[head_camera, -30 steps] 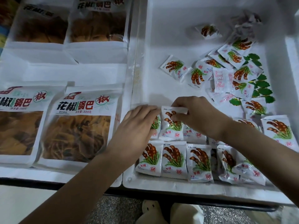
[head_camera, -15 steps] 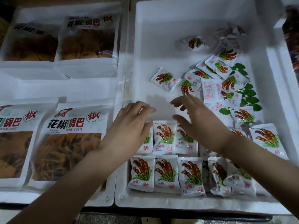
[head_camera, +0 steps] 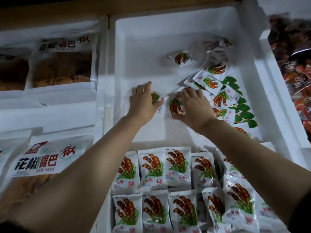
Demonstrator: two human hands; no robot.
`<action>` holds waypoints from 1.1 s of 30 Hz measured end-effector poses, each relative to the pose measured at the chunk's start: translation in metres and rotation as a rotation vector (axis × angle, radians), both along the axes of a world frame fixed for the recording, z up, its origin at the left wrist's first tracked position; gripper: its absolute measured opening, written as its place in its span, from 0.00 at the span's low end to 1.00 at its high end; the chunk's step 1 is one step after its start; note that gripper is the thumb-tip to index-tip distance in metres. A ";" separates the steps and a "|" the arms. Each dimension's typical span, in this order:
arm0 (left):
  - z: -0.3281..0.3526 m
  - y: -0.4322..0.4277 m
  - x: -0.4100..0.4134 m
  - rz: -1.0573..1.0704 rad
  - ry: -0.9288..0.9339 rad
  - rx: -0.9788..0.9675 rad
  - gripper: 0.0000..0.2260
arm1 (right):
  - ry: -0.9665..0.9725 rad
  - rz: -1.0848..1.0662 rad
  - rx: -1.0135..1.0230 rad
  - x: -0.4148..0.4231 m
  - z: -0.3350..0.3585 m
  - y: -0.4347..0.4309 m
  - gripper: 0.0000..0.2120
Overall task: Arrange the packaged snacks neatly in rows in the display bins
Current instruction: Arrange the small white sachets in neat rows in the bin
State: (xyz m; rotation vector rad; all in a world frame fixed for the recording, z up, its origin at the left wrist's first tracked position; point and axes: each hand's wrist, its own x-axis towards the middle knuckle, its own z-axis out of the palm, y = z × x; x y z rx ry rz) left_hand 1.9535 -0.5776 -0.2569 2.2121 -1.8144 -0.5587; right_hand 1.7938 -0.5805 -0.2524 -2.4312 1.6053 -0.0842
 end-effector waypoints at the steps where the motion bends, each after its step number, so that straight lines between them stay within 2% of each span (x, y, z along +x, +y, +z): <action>1: 0.002 -0.002 -0.001 0.019 0.015 0.003 0.35 | 0.011 -0.001 -0.004 0.001 -0.001 -0.001 0.36; 3: 0.006 -0.002 -0.001 0.053 0.103 0.042 0.37 | 0.014 -0.007 -0.011 0.000 0.000 -0.003 0.41; 5: 0.009 0.002 0.002 0.051 0.202 0.070 0.30 | -0.003 -0.009 -0.008 -0.002 0.002 -0.007 0.44; 7: 0.011 0.009 0.006 0.035 0.246 0.065 0.21 | -0.010 0.003 0.011 -0.003 0.004 -0.010 0.43; 10: 0.017 0.019 0.011 0.055 0.321 0.029 0.16 | -0.067 -0.010 0.047 -0.004 0.003 -0.010 0.37; 13: 0.023 0.028 0.014 0.081 0.396 -0.010 0.13 | -0.238 -0.057 0.055 -0.008 0.006 -0.007 0.25; 17: 0.032 0.040 0.010 0.122 0.465 -0.035 0.13 | -0.328 -0.038 -0.014 -0.017 0.022 0.001 0.11; 22: 0.057 0.054 -0.003 0.153 0.641 -0.140 0.10 | -0.547 -0.087 -0.089 -0.041 0.053 0.018 0.11; 26: 0.076 0.066 -0.023 0.039 0.774 -0.130 0.09 | -0.874 -0.314 0.149 -0.074 0.065 0.040 0.15; 29: 0.082 0.074 -0.041 -0.087 0.835 -0.092 0.10 | -1.077 -0.416 0.321 -0.103 0.066 0.062 0.07; 30: 0.083 0.075 -0.048 -0.117 0.843 -0.081 0.10 | -1.127 -0.428 0.370 -0.112 0.066 0.068 0.08; 33: 0.084 0.080 -0.074 -0.208 0.849 -0.032 0.10 | -1.143 -0.380 0.514 -0.132 0.067 0.089 0.22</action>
